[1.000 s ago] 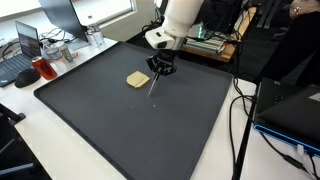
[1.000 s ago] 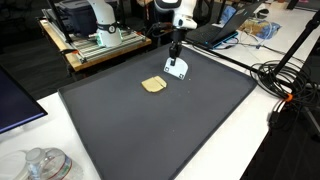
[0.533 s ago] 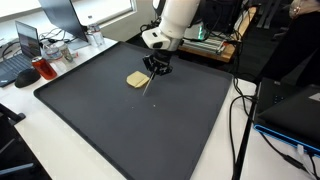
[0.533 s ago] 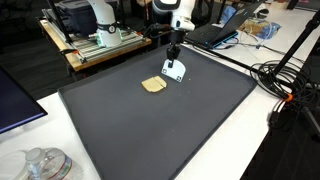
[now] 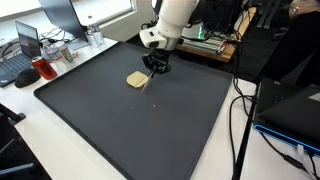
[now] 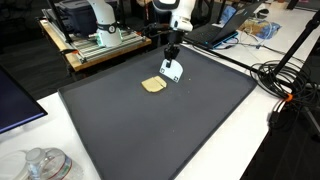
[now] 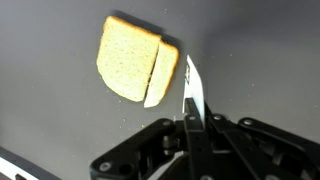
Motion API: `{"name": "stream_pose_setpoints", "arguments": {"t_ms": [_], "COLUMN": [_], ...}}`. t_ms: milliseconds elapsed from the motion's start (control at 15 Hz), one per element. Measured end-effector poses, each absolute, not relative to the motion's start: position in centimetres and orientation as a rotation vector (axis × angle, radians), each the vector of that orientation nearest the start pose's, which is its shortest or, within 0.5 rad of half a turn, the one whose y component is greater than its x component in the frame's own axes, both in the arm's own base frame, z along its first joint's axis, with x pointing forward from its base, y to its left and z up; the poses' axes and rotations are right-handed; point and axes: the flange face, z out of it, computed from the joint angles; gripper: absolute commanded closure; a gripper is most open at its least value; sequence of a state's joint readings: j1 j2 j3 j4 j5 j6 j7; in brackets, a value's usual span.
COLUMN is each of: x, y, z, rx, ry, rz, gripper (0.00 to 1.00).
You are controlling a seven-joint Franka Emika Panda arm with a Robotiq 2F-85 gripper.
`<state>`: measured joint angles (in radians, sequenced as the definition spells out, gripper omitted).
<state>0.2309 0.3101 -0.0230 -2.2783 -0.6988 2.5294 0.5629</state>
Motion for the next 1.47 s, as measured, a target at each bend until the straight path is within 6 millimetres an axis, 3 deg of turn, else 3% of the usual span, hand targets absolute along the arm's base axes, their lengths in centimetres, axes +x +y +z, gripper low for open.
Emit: {"name": "stream_pose_setpoints", "arguments": {"t_ms": [400, 800, 1067, 1467], "x": [53.0, 52.3, 50.5, 48.1], "y": [6.6, 0.2, -2.8, -5.0], "z": [26.6, 32.6, 34.5, 35.8], "rx": [-3.371, -3.216, -3.101, -2.957], "ry": [-0.117, 0.084, 0.166, 0.195], "rz": [-0.148, -0.382, -0.527, -0.623], "gripper": [0.99, 0.99, 0.99, 0.99]}}
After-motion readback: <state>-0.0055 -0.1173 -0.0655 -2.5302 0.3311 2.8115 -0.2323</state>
